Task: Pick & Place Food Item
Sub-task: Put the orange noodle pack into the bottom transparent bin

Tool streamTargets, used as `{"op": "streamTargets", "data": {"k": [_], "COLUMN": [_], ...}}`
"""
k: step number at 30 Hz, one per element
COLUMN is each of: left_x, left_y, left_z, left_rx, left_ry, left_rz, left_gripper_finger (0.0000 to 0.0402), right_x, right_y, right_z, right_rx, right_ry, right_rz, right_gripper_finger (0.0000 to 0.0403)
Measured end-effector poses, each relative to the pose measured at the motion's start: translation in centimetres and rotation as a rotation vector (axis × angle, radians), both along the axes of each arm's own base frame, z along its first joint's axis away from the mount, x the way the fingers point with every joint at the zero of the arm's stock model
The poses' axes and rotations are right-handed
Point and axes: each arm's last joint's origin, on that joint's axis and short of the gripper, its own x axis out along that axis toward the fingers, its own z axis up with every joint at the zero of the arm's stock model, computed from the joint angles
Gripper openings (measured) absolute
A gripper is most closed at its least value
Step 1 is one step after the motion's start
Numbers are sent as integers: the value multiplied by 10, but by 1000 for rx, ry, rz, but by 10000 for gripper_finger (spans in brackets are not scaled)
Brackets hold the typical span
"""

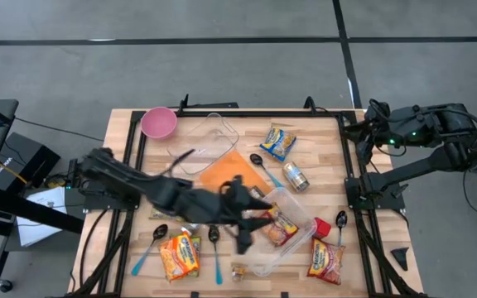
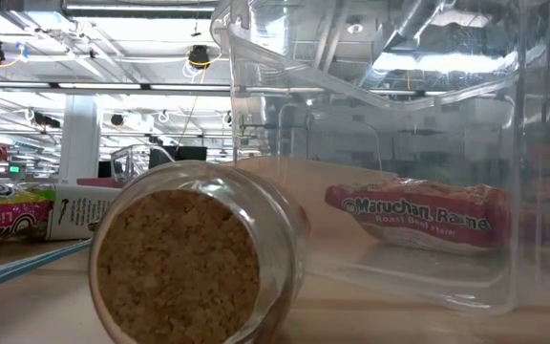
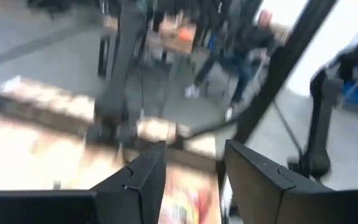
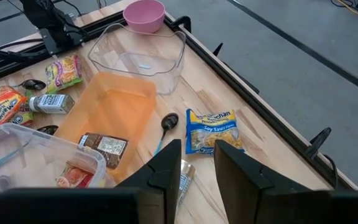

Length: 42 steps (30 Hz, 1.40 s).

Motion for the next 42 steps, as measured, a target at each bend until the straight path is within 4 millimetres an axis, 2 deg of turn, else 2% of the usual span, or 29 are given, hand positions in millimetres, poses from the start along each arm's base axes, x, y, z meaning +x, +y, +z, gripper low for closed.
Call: {"op": "streamTargets", "data": {"k": [6,12,25,29,33,36,42], "left_x": [-45,-72,-75,-80,-95,-107,-129], "left_y": [-11,-24,-26,-28,-33,-43,-61], "left_z": [4,-10,-13,-17,-32,-49,-94], "left_rx": [-74,-115,-136,-206,-315,-330,-276], "left_ry": [177,366,393,468,724,904,1066], "left_rz": [-16,3,19,-19,-35,-43,16], "left_gripper_finger": [134,126,123,123,123,120,109], "right_x": [-6,-13,-13,-14,-15,-15,-16], "right_y": [-1,-2,-2,-2,-2,-2,-2], "right_z": [0,1,2,2,1,0,0], "right_rx": [0,-1,-10,-8,-9,-10,-11], "right_ry": [-6,-29,-36,-38,-29,-22,-12], "right_rz": [-1,-5,-27,-29,-28,-28,-28], "right_gripper_finger": [93,93,93,93,93,93,93]}}
